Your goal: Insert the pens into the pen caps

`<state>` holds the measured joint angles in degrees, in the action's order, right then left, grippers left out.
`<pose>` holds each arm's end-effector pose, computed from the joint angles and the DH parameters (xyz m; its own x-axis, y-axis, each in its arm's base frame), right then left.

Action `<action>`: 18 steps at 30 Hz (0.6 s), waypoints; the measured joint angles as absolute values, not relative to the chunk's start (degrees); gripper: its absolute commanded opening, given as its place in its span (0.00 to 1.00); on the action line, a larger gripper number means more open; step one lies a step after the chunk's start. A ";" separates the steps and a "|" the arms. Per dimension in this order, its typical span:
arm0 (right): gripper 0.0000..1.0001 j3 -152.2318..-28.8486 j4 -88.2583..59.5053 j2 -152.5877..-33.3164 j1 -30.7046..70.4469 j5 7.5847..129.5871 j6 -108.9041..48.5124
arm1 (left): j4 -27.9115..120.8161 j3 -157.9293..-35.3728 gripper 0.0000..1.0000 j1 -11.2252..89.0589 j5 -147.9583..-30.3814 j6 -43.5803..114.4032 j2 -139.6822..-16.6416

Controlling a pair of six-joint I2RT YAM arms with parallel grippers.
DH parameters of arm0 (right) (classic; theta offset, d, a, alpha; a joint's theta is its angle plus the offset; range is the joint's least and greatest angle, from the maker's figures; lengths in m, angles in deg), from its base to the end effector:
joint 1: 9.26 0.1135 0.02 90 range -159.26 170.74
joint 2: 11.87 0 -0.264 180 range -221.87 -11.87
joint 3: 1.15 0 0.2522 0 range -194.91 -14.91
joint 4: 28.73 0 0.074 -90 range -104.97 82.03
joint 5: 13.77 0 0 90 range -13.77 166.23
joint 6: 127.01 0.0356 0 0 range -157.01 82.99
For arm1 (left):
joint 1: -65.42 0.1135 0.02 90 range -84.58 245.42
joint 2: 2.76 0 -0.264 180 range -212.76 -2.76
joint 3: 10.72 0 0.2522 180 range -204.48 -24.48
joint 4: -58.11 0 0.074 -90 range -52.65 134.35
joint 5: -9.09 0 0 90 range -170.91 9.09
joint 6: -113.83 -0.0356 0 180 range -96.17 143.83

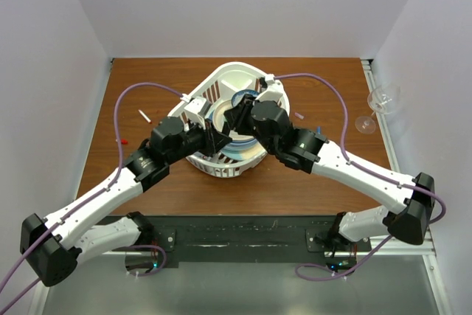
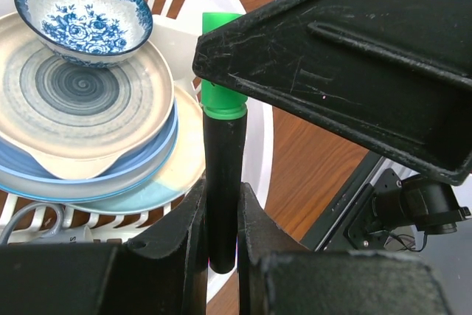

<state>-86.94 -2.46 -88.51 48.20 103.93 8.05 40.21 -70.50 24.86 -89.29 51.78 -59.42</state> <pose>0.1801 0.2515 0.3794 -0.4710 0.4269 -0.7719 -0.2464 0.7766 0.5798 0.1731 -0.1550 0.3199 -0.5229 -0.1628 -0.8367 0.5720 0.6608 -0.4860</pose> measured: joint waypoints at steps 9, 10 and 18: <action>0.46 -84.88 -3.49 -84.71 48.52 101.72 8.79 | 40.27 -70.50 0.00 24.71 -91.91 51.71 -57.47; 0.47 -84.88 -3.53 -84.08 48.65 101.15 8.86 | 40.62 -70.50 0.00 24.66 -92.37 51.75 -56.80; 0.64 -84.73 -1.43 -79.51 51.76 93.07 5.08 | 46.57 -70.63 0.00 25.65 -93.86 51.71 -51.86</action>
<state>-84.73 -1.43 -79.51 51.76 93.07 5.08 46.57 -70.63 25.65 -93.86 51.71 -51.86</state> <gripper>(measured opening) 0.594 0.184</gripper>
